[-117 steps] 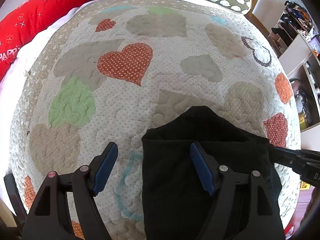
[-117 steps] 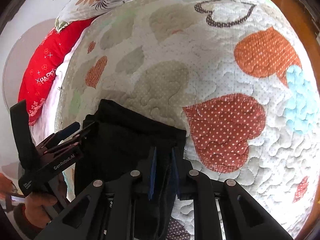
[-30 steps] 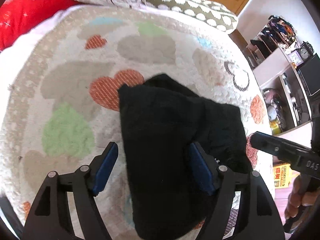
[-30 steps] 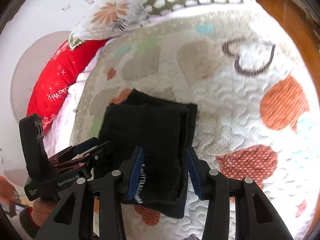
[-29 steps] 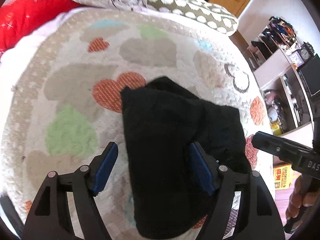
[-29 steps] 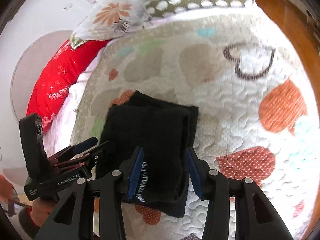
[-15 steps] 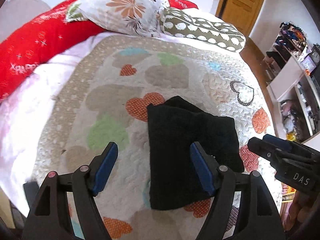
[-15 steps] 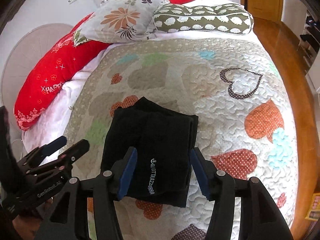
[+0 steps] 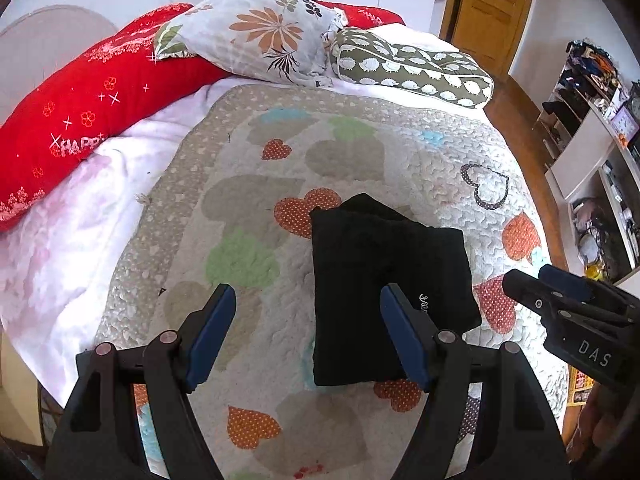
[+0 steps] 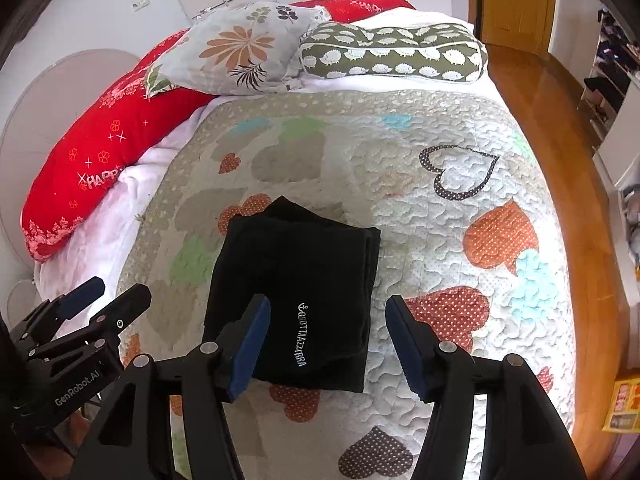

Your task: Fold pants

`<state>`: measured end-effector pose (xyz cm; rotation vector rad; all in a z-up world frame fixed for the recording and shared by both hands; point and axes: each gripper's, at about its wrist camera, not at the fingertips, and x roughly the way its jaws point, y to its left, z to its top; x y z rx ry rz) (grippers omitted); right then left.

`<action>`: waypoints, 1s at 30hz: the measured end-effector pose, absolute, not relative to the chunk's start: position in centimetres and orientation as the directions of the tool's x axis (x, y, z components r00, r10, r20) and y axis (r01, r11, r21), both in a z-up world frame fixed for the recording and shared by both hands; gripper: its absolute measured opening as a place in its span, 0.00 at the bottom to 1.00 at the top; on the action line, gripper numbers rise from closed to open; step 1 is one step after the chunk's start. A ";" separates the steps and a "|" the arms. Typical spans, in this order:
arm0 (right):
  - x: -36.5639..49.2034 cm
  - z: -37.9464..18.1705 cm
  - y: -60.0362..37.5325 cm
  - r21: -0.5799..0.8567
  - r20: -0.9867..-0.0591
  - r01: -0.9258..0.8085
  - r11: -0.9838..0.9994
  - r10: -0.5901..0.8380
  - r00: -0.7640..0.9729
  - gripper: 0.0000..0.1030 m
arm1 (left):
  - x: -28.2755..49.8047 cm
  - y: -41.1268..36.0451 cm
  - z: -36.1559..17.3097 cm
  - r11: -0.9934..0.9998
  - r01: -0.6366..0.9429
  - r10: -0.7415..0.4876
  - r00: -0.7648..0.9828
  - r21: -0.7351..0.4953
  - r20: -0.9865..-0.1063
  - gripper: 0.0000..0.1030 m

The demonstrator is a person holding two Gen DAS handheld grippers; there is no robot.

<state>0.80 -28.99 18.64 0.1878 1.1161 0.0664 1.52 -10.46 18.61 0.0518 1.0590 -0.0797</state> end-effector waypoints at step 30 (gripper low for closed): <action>0.0 18.0 -29.0 0.180 -0.900 0.047 0.983 0.145 0.412 0.68 | 0.8 -11.4 19.0 0.992 0.124 -0.040 0.496 0.025 -0.867 0.72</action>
